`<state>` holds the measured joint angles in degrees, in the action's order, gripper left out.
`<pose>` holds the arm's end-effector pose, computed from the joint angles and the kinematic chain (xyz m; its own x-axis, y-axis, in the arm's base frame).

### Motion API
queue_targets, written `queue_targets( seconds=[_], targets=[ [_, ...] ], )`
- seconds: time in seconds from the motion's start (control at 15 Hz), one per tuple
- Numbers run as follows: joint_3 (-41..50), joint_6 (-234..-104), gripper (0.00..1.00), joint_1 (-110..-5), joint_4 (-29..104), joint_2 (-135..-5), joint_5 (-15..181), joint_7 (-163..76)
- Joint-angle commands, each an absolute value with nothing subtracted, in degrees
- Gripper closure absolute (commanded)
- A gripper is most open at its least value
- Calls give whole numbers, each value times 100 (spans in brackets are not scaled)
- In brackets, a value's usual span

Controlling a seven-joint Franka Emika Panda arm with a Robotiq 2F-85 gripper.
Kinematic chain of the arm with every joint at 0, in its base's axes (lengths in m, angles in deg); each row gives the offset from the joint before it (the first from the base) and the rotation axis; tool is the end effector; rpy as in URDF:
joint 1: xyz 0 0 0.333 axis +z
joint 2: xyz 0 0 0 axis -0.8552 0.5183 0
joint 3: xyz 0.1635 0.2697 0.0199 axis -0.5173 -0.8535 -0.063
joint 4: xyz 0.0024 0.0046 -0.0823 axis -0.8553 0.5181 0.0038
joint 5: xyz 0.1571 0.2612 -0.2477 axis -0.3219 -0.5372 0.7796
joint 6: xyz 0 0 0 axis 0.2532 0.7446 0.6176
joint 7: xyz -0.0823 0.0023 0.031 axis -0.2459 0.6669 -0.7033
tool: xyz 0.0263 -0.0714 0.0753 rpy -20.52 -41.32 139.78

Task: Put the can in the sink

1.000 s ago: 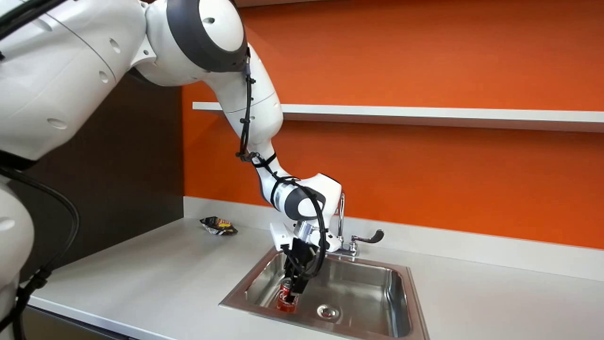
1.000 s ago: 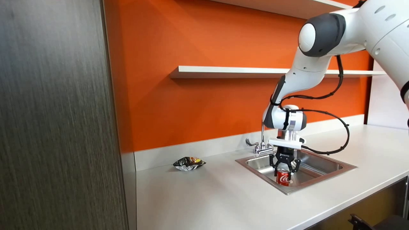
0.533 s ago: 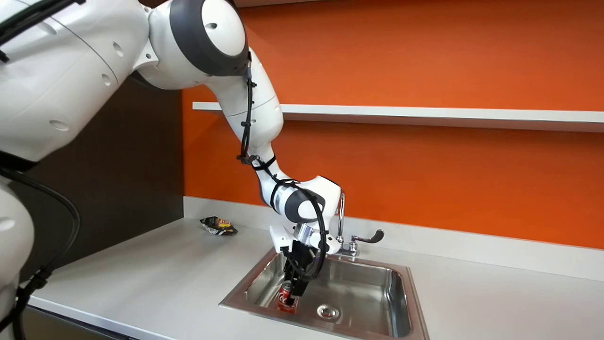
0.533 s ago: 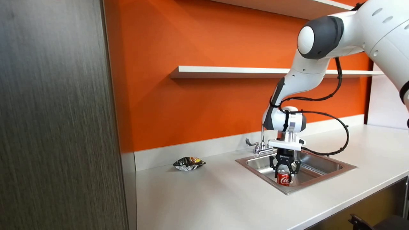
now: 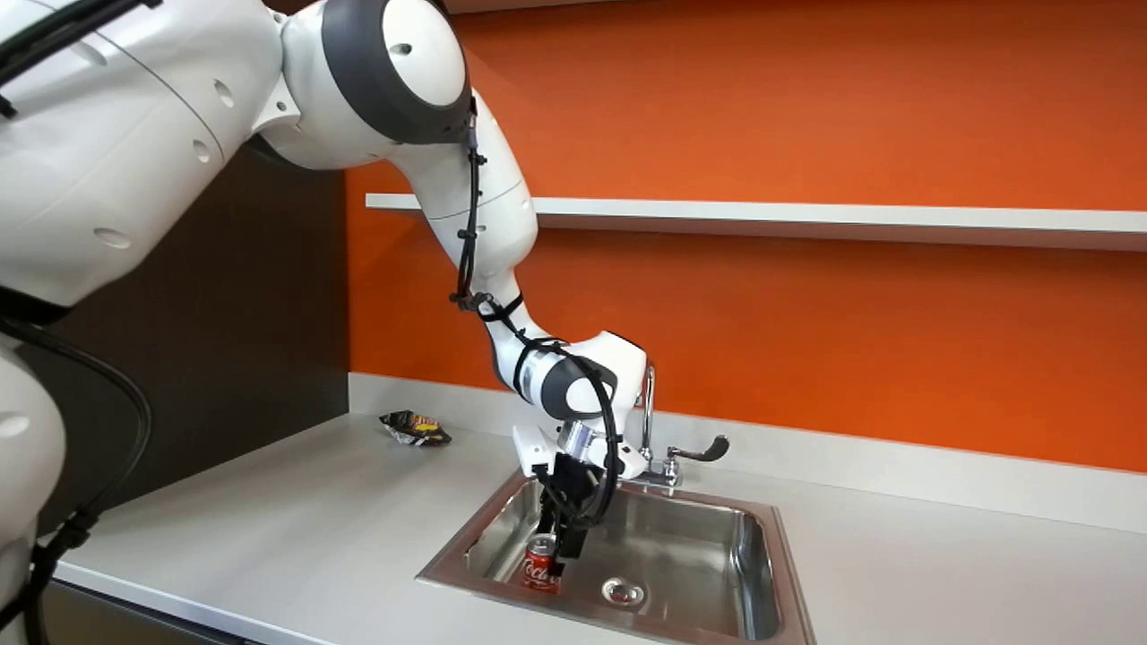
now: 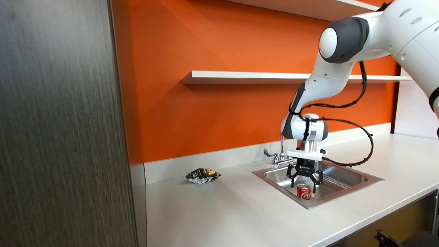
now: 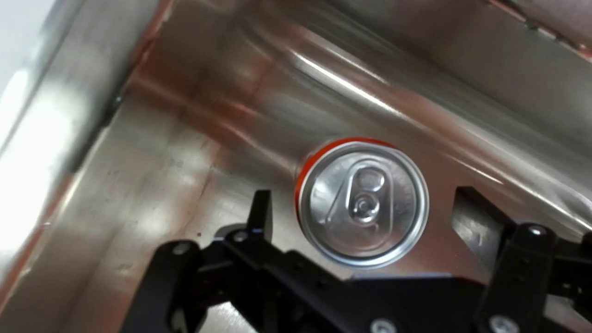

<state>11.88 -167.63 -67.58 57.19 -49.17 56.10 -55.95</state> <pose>0.5484 -0.1988 0.1273 0.5507 -0.7883 -0.2744 -0.8225 -0.5686 -0.0173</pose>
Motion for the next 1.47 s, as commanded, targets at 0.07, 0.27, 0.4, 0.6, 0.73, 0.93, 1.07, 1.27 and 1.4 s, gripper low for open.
queue_targets(
  seconds=[0.07, 0.27, 0.4, 0.6, 0.73, 0.93, 1.07, 1.27, 1.4],
  targets=[
    [1170, -16669, 0, -6706, 6174, -5576, 5882, -5782],
    [1250, -16715, 0, -6566, 6569, -6034, 6136, -5944],
    [1275, -16688, 0, -6503, 6892, -6423, 6310, -6064],
    [1292, -16533, 0, -6421, 7402, -7069, 6632, -6175],
    [1285, -16351, 0, -6358, 7745, -7518, 6997, -6194],
    [1195, -16182, 0, -6302, 8326, -8281, 7519, -6156],
    [1093, -16048, 0, -6288, 8689, -8796, 7767, -6078],
    [878, -15848, 0, -6312, 9228, -9553, 8004, -5970],
    [705, -15832, 0, -6337, 9569, -10010, 8169, -6054]
  ],
)
